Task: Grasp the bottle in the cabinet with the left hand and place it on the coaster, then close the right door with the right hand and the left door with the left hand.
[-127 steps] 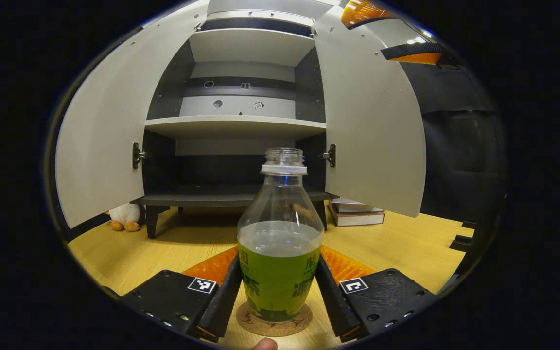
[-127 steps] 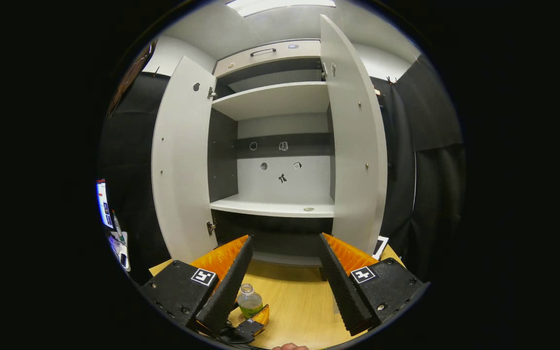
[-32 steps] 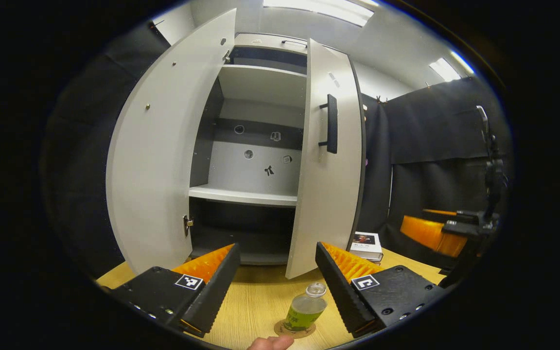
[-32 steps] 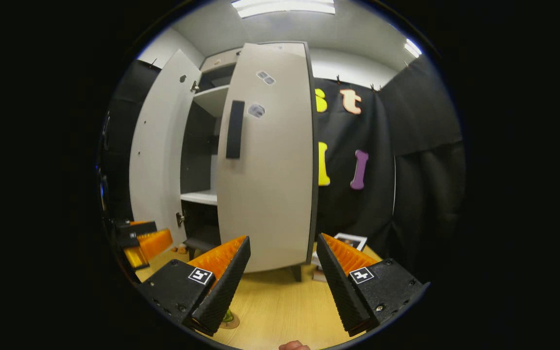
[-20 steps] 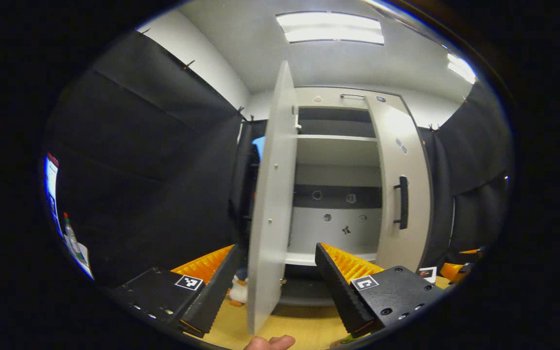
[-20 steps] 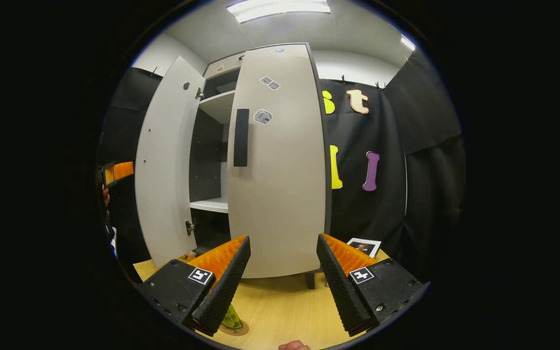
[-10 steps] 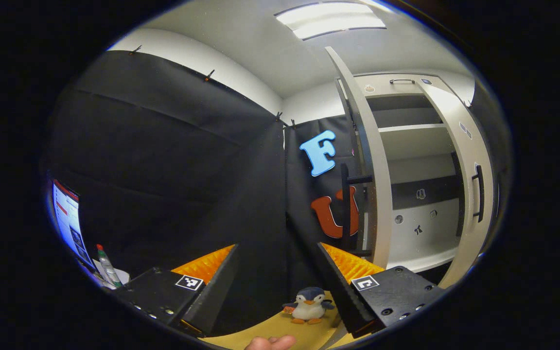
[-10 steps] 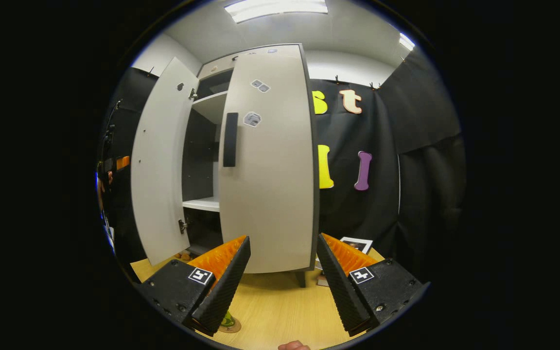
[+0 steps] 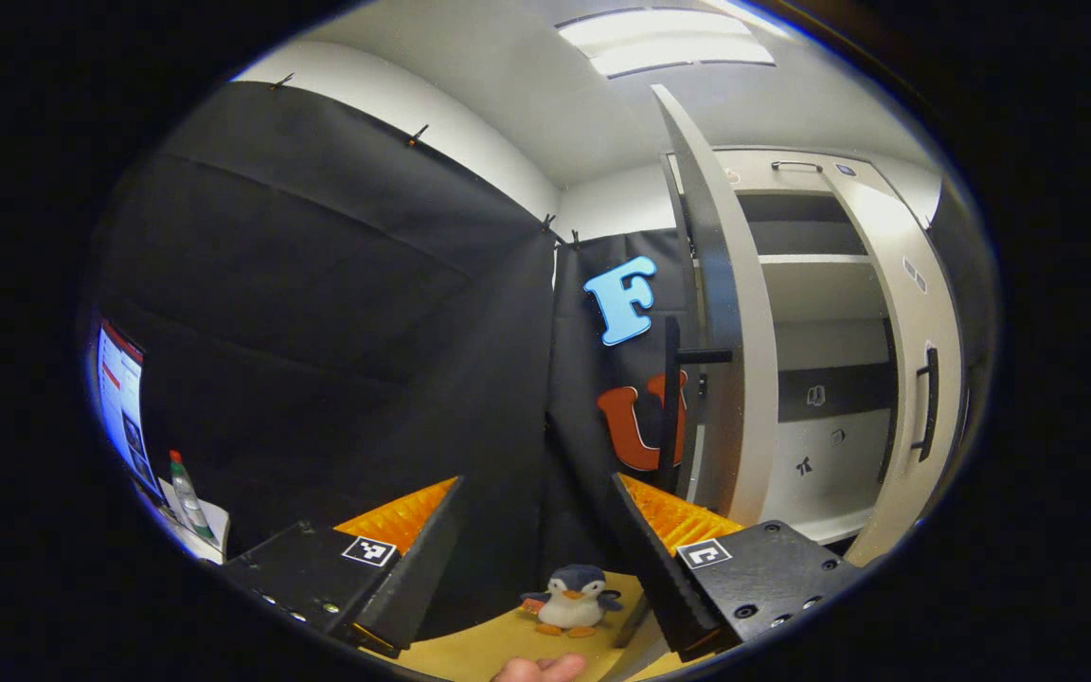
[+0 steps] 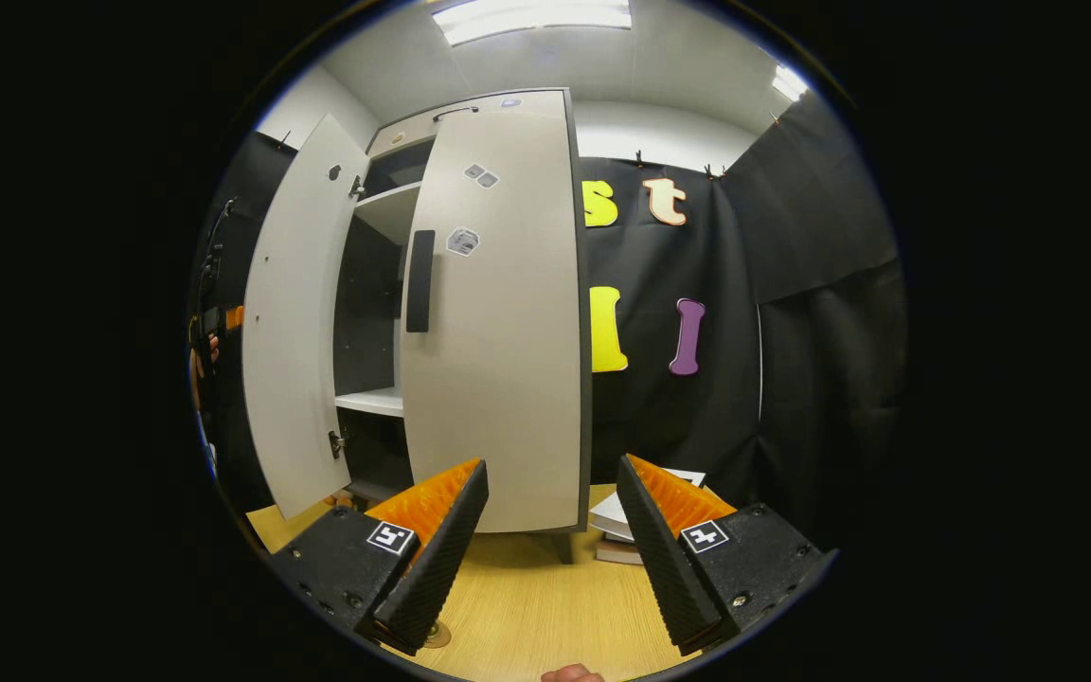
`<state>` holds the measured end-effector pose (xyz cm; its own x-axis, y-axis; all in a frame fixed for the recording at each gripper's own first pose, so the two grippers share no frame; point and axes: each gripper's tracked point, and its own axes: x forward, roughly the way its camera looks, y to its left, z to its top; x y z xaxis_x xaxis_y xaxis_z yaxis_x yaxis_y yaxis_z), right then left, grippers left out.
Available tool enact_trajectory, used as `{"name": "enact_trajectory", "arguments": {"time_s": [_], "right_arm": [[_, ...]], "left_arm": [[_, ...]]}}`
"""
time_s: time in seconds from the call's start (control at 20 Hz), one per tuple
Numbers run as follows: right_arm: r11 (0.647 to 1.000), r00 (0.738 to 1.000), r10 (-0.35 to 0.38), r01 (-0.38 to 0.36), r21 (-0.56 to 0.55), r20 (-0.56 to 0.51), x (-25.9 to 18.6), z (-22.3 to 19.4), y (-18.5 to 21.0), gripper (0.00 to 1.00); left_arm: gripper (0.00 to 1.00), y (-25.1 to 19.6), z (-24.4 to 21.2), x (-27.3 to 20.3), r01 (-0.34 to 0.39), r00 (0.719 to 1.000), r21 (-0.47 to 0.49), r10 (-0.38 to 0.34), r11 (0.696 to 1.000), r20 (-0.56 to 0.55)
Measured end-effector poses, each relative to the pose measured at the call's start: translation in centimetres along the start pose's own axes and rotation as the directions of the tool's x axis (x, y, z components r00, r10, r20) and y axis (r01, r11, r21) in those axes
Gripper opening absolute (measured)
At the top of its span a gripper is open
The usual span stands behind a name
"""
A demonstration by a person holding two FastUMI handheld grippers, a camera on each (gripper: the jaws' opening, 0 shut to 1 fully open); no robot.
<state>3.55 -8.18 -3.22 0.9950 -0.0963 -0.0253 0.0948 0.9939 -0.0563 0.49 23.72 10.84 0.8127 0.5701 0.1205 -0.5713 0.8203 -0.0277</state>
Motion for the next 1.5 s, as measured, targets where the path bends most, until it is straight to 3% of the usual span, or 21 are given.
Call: {"name": "enact_trajectory", "arguments": {"time_s": [0.05,0.3,0.45,0.6,0.65,0.75,0.8,0.85,0.9,1.0,1.05,1.1,1.15,1.2,1.3,1.35,1.4,1.45,1.5], "right_arm": [[1.0,1.0,0.007,-0.007,-0.004,-0.001,0.1,0.0,0.2,0.84],[1.0,1.0,0.018,-0.018,-0.021,-0.007,0.2,0.4,0.1,0.84],[1.0,1.0,0.016,-0.016,-0.013,-0.004,0.2,0.6,-0.1,0.84],[1.0,1.0,-0.005,0.005,-0.014,0.012,0.4,1.1,-0.5,0.84],[1.0,1.0,-0.006,0.006,-0.012,0.013,0.6,1.2,-0.5,0.84],[1.0,1.0,-0.009,0.009,-0.01,0.013,0.9,1.4,-0.4,0.84],[1.0,1.0,-0.007,0.008,-0.008,0.018,0.6,1.4,0.0,0.84],[1.0,1.0,-0.005,0.005,-0.006,0.02,0.3,1.4,0.3,0.84],[1.0,1.0,-0.002,0.002,-0.004,0.023,0.3,1.4,0.3,0.84],[1.0,1.0,0.003,-0.003,0.002,0.021,0.5,1.4,0.3,0.84],[1.0,1.0,0.003,-0.004,0.01,0.021,0.5,1.5,0.4,0.84],[1.0,1.0,0.01,-0.01,0.02,0.027,0.6,1.6,0.6,0.84],[0.999,0.999,0.015,-0.016,0.029,0.036,0.7,1.9,1.0,0.84],[0.999,0.999,0.016,-0.017,0.035,0.041,0.8,2.2,1.5,0.84],[0.999,0.999,0.024,-0.026,0.041,0.044,1.0,2.4,1.7,0.84],[0.999,0.999,0.029,-0.03,0.045,0.04,1.1,2.5,1.8,0.84],[0.998,0.999,0.034,-0.036,0.052,0.036,1.2,2.4,1.9,0.84],[0.997,0.999,0.04,-0.042,0.059,0.033,1.2,2.3,2.0,0.84],[0.997,0.999,0.041,-0.043,0.063,0.031,1.2,2.4,2.1,0.84]], "left_arm": [[0.92,-0.6,0.0,-0.2,0.018,1.0,-0.022,-0.018,1.0,-0.01],[0.92,-5.2,0.1,-1.4,0.159,0.987,-0.038,-0.16,0.987,-0.031],[0.92,-9.4,-0.3,-2.1,0.299,0.953,-0.047,-0.301,0.953,-0.044],[0.93,-12.9,-1.1,-1.5,0.388,0.916,-0.139,-0.398,0.911,-0.052],[0.99,-13.2,-1.7,-1.5,0.39,0.912,-0.161,-0.404,0.907,-0.068],[1.0,-12.9,-1.9,-0.9,0.369,0.921,-0.165,-0.384,0.915,-0.069],[0.93,-12.7,-1.8,-0.7,0.361,0.926,-0.143,-0.372,0.921,-0.056],[0.94,-12.5,-1.8,-0.7,0.356,0.931,-0.11,-0.362,0.928,-0.041],[1.0,-12.7,-2.2,-0.3,0.352,0.934,-0.073,-0.355,0.933,-0.034],[1.0,-13.3,-3.3,-1.0,0.36,0.932,-0.019,-0.36,0.933,-0.05],[0.94,-13.8,-3.8,-1.7,0.37,0.927,-0.01,-0.37,0.929,-0.055],[0.99,-14.4,-4.5,-2.5,0.38,0.923,-0.017,-0.381,0.925,-0.06],[0.95,-15.1,-5.1,-3.4,0.393,0.917,-0.028,-0.394,0.919,-0.062],[0.99,-15.7,-5.6,-4.4,0.405,0.911,-0.037,-0.407,0.913,-0.06],[0.95,-16.8,-6.9,-6.0,0.421,0.904,-0.041,-0.422,0.906,-0.06],[0.99,-17.4,-7.5,-6.9,0.426,0.901,-0.04,-0.428,0.904,-0.069],[0.95,-17.8,-8.2,-7.7,0.43,0.898,-0.042,-0.432,0.902,-0.08],[0.99,-18.1,-9.0,-8.7,0.43,0.897,-0.053,-0.433,0.901,-0.09],[0.95,-18.6,-9.6,-9.4,0.432,0.895,-0.062,-0.436,0.9,-0.094]]}}
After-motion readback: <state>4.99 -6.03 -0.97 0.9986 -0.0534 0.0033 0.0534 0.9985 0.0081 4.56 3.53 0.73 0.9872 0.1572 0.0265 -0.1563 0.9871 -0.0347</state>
